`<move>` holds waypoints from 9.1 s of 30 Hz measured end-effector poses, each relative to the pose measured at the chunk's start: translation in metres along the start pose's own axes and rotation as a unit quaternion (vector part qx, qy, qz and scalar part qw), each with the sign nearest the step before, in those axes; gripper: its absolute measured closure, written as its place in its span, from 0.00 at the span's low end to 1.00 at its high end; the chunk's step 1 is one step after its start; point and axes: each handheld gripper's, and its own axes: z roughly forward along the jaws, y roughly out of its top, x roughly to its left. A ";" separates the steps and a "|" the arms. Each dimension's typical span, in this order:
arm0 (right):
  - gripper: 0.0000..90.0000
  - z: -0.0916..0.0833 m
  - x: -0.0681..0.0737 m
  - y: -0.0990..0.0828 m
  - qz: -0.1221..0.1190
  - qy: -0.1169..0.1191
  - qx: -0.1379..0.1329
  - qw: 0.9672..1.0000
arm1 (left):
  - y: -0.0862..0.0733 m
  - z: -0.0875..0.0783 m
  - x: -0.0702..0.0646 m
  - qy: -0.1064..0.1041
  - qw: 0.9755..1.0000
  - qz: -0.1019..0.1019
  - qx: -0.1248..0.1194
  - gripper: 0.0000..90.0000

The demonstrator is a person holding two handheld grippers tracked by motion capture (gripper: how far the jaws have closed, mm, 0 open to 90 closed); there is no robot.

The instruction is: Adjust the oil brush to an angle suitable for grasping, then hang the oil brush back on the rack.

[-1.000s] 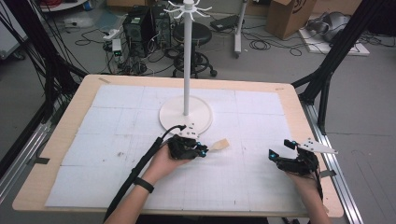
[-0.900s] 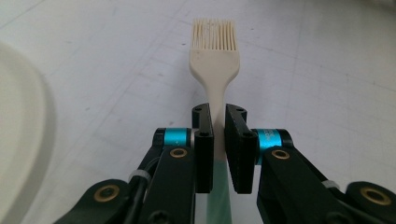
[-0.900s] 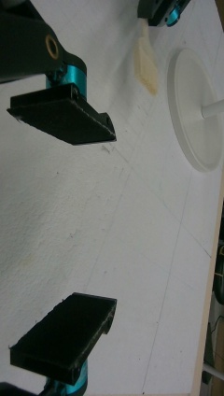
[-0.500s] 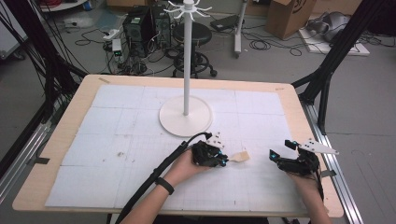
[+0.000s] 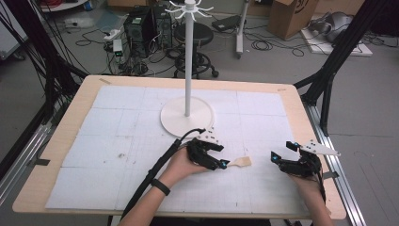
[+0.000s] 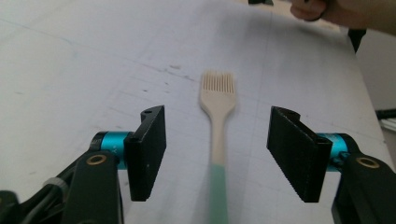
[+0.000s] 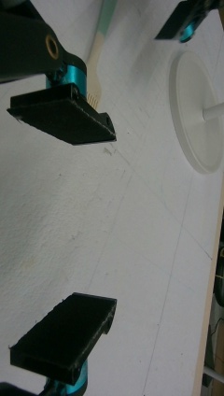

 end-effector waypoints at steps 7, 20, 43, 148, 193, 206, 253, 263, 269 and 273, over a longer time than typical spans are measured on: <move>0.18 0.004 0.004 0.002 -0.007 0.007 0.001 1.000 | -0.013 -0.059 0.012 0.036 0.997 -0.035 -0.054 0.30; 0.18 0.012 0.012 0.012 -0.015 0.036 0.001 0.999 | -0.059 -0.160 0.026 0.126 0.986 -0.049 -0.096 0.22; 0.17 0.020 0.023 0.023 -0.039 0.078 -0.006 0.996 | -0.140 -0.252 0.052 0.265 0.949 -0.095 -0.144 0.16; 0.92 0.097 0.097 0.034 -0.219 0.219 0.204 0.929 | -0.132 -0.240 0.046 0.233 0.960 -0.095 -0.126 0.18; 0.92 0.022 0.080 0.219 -0.128 0.147 -0.069 0.978 | -0.133 -0.243 0.047 0.222 0.961 -0.099 -0.134 0.18; 0.92 0.018 0.085 0.264 -0.128 0.145 -0.106 0.975 | -0.133 -0.243 0.047 0.217 0.961 -0.100 -0.136 0.18; 0.91 0.052 0.108 0.298 -0.138 0.124 -0.103 0.977 | -0.134 -0.243 0.048 0.211 0.963 -0.100 -0.136 0.18; 0.87 0.064 0.114 0.293 -0.149 0.129 -0.085 0.977 | -0.134 -0.243 0.048 0.212 0.963 -0.098 -0.136 0.18; 0.73 0.061 0.112 0.291 -0.142 0.134 -0.089 0.977 | -0.134 -0.244 0.047 0.211 0.963 -0.098 -0.138 0.18; 0.62 0.056 0.104 0.282 -0.137 0.148 -0.083 0.976 | -0.134 -0.245 0.047 0.215 0.962 -0.099 -0.138 0.17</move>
